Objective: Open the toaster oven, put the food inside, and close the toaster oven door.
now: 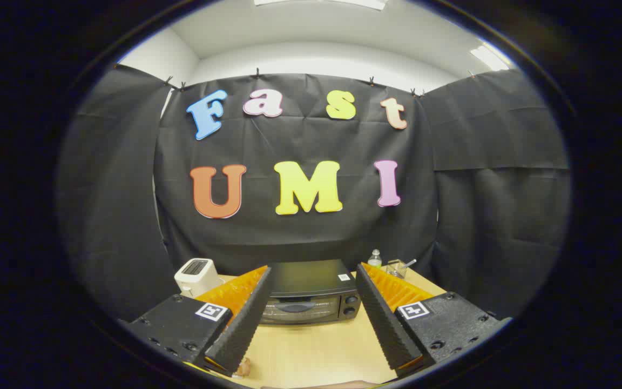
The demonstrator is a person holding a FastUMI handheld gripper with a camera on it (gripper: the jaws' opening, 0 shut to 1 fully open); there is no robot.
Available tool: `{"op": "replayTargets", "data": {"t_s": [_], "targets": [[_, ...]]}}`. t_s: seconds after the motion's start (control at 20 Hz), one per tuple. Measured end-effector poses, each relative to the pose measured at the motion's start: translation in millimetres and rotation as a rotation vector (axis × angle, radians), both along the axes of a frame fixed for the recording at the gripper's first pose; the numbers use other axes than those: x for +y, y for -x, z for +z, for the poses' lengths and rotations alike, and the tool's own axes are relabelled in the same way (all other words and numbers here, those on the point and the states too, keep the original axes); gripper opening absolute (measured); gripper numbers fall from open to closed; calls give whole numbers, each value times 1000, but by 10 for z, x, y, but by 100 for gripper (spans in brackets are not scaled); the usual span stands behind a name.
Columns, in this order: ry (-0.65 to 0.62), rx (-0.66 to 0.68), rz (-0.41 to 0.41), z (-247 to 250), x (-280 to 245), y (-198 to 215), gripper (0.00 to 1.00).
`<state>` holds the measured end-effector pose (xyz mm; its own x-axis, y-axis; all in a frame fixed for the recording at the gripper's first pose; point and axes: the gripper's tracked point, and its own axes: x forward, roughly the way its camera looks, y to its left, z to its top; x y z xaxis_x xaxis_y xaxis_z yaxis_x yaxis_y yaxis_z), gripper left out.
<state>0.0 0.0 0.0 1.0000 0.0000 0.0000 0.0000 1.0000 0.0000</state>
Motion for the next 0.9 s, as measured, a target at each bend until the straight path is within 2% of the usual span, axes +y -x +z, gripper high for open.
{"op": "replayTargets", "data": {"t_s": [0.6,0.9], "targets": [[8,-65,31,63,153,-32,99],[22,-44,46,-93,261,-380,100]]}}
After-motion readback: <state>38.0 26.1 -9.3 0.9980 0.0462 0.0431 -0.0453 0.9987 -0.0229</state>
